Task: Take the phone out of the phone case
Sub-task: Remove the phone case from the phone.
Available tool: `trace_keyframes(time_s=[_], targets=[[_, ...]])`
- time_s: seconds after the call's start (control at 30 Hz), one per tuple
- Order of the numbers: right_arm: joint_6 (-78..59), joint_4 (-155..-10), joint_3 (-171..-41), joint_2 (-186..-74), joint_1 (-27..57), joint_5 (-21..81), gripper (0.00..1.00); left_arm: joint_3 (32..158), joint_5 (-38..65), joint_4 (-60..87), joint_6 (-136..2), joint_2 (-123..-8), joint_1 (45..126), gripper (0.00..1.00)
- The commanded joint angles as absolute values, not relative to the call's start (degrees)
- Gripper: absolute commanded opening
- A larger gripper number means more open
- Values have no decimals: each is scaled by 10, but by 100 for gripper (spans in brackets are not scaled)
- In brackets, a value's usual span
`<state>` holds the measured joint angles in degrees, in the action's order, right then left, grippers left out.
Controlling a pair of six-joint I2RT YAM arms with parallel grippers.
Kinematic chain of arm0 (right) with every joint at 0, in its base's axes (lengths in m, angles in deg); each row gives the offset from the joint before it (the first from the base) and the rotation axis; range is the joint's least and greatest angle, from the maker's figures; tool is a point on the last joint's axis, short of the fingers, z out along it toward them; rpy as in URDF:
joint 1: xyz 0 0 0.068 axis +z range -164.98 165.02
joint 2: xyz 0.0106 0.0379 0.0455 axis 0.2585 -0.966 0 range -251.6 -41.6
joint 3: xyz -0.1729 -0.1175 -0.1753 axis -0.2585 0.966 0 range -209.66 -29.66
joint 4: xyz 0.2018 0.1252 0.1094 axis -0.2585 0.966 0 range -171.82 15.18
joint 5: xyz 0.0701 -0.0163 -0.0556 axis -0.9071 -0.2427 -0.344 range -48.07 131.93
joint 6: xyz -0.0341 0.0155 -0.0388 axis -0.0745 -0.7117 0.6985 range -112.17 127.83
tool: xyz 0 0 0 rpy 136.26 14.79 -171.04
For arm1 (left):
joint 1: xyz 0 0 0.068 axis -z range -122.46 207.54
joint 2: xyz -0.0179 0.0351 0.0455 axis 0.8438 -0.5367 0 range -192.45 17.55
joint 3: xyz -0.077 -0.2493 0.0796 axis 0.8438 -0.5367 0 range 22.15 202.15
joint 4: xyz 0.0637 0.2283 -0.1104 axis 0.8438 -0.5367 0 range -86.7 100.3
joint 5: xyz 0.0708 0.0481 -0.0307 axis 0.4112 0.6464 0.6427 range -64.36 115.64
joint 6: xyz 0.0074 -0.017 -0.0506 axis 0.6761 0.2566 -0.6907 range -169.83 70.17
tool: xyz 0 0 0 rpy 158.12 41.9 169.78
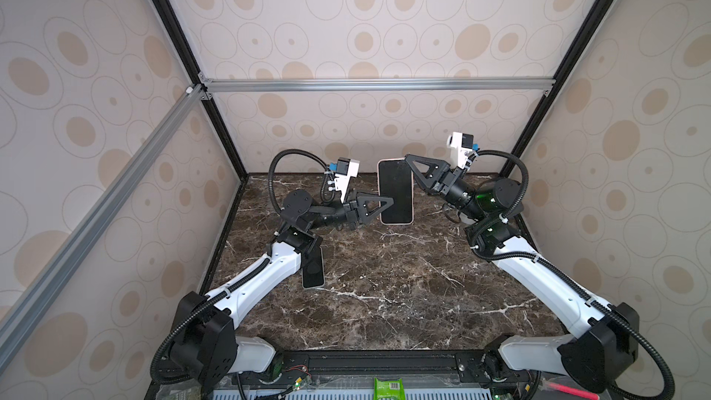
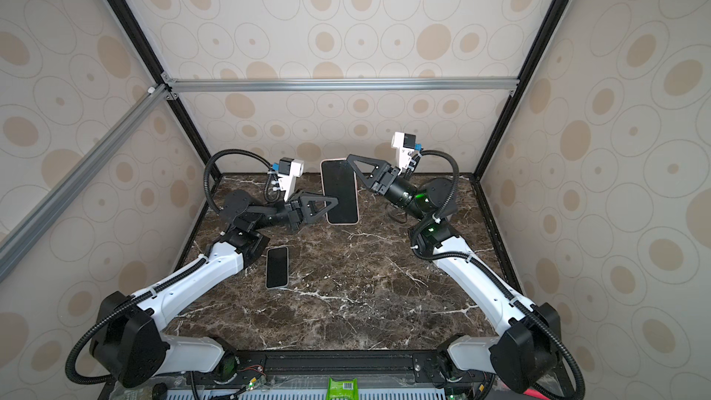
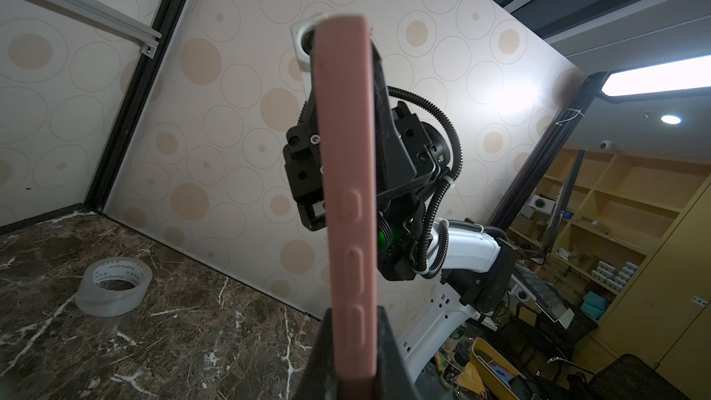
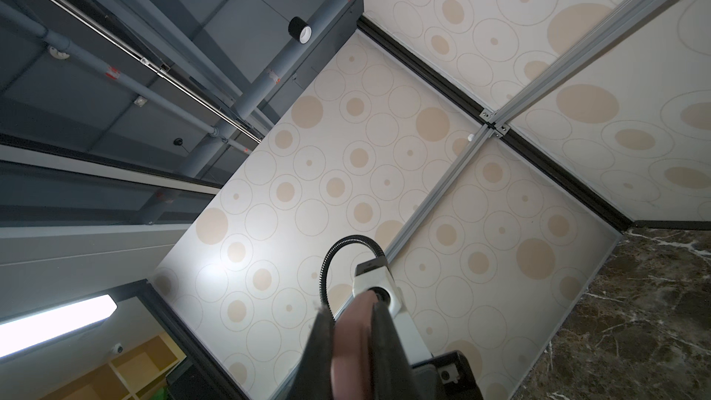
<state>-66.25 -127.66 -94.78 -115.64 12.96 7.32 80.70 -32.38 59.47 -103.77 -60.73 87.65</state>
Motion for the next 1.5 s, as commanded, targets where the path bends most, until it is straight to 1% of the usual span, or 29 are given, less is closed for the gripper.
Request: trace_keyframes(time_s=[0.0, 0.23, 0.33, 0.5, 0.73, 1.0, 1.13, 1.23, 1.33, 1.47], targets=[[-768, -1316, -949, -1146, 160, 55, 3, 824, -316, 569, -959, -636, 879, 0], [-801, -1350, -939, -1159, 169, 67, 3, 827, -304, 565, -945, -655, 875, 0], [-807, -1355, -938, -1164, 176, 70, 4, 844, -308, 572, -950, -682, 873, 0], [-798, -1344, -934, -1158, 190, 77, 3, 870, -310, 567, -943, -711, 872, 0], [-799, -1341, -935, -1157, 196, 80, 6, 901, -315, 561, -940, -747, 870, 0], [-807, -1342, -936, -1161, 211, 80, 5, 923, -321, 565, -944, -774, 868, 0], [-794, -1325, -930, -1152, 211, 80, 1, 928, -322, 568, -947, -776, 866, 0], [-733, -1262, -923, -1128, 206, 76, 1, 923, -325, 581, -956, -769, 864, 0], [-626, -1119, -922, -1076, 193, 101, 1, 910, -323, 584, -958, -754, 859, 0], [-455, -895, -939, -1004, 181, 191, 2, 892, -317, 599, -971, -724, 849, 0]])
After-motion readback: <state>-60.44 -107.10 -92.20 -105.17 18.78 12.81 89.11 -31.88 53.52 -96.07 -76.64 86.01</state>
